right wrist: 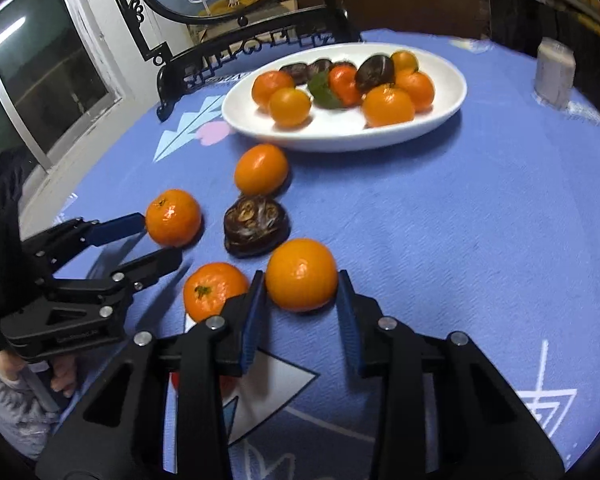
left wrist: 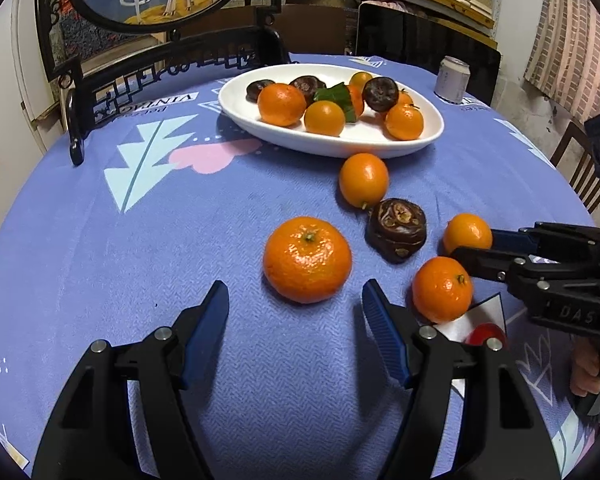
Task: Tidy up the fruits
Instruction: 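Grasp a large mandarin with the left tool while the right tool grasps an orange, then carry the mandarin and orange over the white plate and open both tools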
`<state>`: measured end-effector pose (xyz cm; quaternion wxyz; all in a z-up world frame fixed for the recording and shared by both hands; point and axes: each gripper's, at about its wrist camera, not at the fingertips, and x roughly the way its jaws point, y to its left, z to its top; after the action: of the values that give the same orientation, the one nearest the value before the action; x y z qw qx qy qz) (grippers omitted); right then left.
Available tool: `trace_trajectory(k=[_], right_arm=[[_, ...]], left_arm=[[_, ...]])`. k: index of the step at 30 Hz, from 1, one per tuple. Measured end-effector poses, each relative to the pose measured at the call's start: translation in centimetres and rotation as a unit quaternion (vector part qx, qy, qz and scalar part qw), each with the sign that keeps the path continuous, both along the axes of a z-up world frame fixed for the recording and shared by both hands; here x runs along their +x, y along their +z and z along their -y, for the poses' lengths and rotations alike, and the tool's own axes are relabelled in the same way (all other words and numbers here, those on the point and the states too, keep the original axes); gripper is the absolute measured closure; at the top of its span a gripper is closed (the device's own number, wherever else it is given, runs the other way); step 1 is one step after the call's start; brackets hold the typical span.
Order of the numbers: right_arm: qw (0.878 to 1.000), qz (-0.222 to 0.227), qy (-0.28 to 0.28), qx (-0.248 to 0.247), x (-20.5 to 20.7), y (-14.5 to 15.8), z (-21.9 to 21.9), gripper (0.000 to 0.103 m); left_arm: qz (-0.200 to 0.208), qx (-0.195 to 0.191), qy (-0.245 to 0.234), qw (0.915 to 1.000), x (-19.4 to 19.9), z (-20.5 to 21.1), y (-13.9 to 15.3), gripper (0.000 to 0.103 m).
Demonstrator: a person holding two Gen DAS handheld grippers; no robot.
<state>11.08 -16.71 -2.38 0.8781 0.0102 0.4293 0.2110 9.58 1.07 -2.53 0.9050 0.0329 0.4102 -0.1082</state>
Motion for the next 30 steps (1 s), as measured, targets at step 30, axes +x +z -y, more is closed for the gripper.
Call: trace_trajectory(k=[30], right_arm=[[0.995,0.067,-0.054,0.043,-0.7,5.5,4.1,0.067]], left_arm=[[0.045,-0.066,0.010,0.9967,1.4,-1.0,4.9,0.057]])
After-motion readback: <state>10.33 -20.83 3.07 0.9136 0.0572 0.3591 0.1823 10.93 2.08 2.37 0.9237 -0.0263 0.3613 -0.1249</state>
